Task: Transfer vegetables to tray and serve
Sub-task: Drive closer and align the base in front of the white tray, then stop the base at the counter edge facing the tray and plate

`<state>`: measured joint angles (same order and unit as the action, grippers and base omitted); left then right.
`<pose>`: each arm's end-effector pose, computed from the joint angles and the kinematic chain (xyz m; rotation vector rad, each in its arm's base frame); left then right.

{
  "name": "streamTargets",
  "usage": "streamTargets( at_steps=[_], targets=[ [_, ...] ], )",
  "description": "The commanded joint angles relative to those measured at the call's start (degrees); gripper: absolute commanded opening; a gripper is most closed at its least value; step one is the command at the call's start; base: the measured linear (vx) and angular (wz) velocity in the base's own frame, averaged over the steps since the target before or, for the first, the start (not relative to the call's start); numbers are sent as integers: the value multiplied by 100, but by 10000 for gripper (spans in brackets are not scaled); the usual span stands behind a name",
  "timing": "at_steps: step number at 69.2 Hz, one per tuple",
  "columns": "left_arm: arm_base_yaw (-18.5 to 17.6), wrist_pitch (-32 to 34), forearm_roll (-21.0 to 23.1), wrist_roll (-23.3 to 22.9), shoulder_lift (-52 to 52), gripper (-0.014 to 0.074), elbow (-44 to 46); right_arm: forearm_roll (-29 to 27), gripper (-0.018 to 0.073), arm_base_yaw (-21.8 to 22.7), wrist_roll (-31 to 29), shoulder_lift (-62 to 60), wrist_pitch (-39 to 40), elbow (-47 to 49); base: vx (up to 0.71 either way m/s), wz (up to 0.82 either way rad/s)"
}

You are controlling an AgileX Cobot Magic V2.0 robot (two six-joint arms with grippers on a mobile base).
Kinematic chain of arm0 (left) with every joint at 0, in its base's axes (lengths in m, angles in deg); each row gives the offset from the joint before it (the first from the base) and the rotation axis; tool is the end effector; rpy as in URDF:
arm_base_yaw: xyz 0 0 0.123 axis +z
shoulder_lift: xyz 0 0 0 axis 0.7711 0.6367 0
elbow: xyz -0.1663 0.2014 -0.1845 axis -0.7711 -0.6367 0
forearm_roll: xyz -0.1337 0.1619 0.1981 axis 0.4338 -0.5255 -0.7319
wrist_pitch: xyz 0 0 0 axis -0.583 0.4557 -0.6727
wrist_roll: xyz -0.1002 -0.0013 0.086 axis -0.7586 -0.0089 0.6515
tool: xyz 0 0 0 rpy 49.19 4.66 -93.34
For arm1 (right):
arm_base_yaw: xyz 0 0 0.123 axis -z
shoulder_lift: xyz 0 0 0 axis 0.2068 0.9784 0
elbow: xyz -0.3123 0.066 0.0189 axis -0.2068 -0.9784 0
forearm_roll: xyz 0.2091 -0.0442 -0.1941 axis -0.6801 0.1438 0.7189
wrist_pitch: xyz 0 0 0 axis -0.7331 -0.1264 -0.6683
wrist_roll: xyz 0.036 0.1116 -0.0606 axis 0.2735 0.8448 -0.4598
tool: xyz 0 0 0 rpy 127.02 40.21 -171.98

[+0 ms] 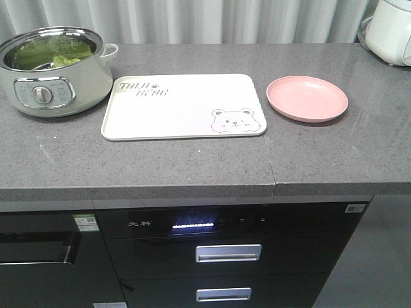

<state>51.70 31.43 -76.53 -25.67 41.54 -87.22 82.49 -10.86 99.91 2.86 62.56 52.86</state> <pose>0.1001 0.0013 0.1951 -0.1305 1.5858 -0.1049 0.1002 -0.0033 0.1964 0.0731 1.5707 0.0268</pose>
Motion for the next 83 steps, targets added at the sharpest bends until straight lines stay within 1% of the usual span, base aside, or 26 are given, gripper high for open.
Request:
streamTargets(
  at_steps=[1,83],
  targets=[
    [-40,391,36,1,-91,-6,-60,49,-1,32,-32,-13,447,-35,7,0],
    [-40,391,36,1,-91,-6,-60,49,-1,32,-32,-13,447,-35,5,0]
  ],
)
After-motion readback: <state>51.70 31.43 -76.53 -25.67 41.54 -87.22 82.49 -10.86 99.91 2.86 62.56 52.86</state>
